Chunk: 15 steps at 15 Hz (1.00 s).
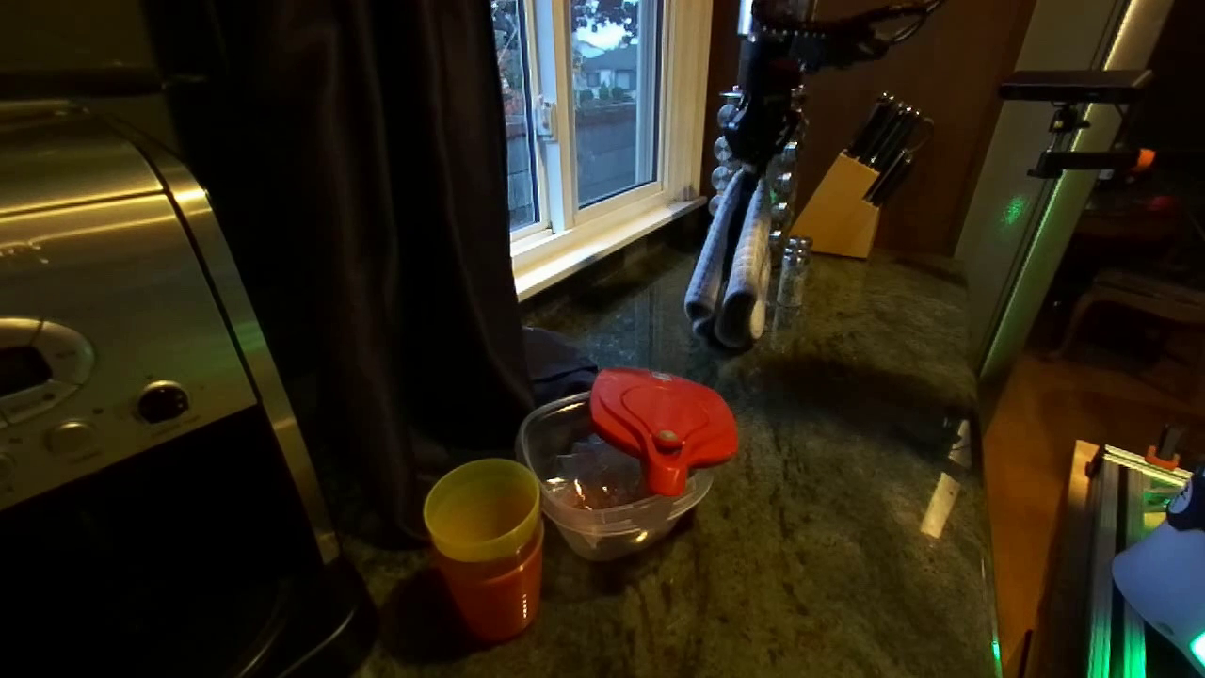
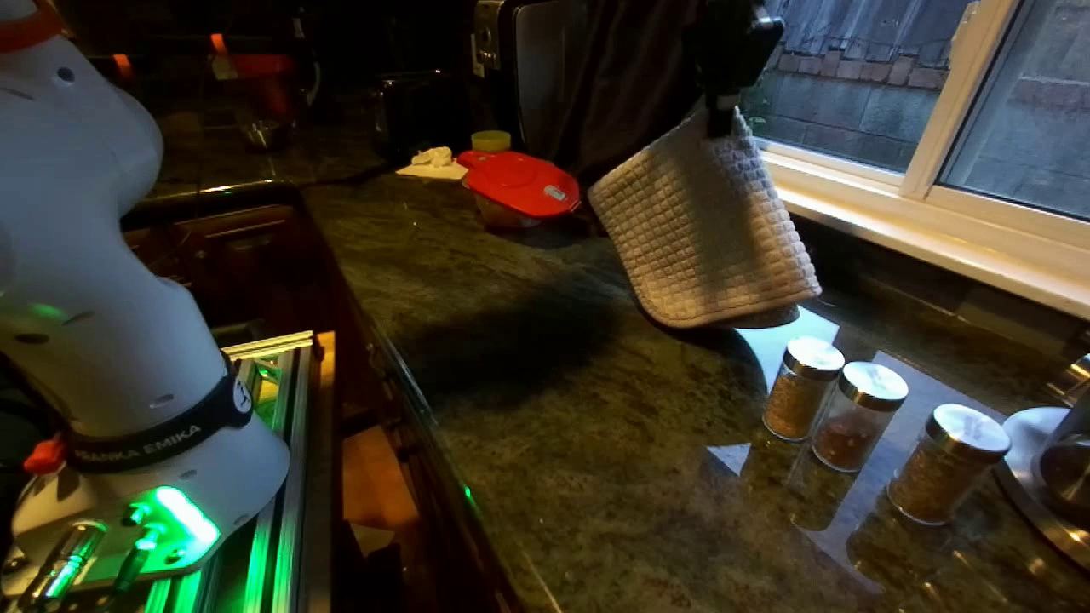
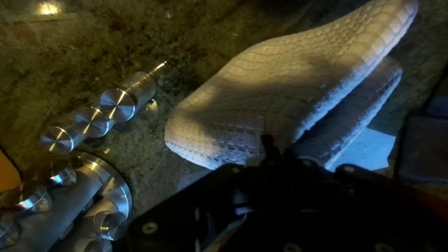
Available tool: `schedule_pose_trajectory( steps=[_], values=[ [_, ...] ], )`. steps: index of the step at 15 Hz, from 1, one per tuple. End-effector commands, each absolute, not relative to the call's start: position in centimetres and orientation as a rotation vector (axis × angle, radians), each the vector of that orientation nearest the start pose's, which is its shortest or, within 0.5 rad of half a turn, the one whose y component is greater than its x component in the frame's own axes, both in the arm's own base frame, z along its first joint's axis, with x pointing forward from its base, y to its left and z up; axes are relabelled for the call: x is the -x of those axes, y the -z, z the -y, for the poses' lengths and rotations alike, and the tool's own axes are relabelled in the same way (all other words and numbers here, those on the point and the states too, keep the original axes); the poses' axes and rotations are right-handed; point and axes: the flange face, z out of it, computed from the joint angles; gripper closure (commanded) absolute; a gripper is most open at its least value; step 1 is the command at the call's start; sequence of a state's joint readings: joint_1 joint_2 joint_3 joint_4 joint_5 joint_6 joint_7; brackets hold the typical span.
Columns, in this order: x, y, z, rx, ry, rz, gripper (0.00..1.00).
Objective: Move the cloth
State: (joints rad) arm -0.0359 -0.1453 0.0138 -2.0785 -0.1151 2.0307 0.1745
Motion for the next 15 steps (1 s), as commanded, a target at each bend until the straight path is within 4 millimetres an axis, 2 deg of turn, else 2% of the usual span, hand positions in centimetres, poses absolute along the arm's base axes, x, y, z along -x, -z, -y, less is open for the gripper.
schedule_pose_trajectory(
  steps=[1, 5, 9, 11, 13, 15],
  values=[
    [-51.8, -45.5, -0.4, 3.302, 0.086, -0.199, 0.99],
    [-51.8, -41.2, -2.1, 3.323, -0.108, -0.062, 0.99],
    [-52.5, -37.4, -2.7, 3.304, -0.271, 0.071, 0.99],
    [-53.0, -36.3, -2.7, 3.295, -0.277, 0.127, 0.70],
    [-52.9, -36.5, -2.8, 3.275, -0.303, 0.166, 0.56],
    [-52.0, -38.3, -3.2, 3.217, -0.320, 0.228, 0.42]
  ],
)
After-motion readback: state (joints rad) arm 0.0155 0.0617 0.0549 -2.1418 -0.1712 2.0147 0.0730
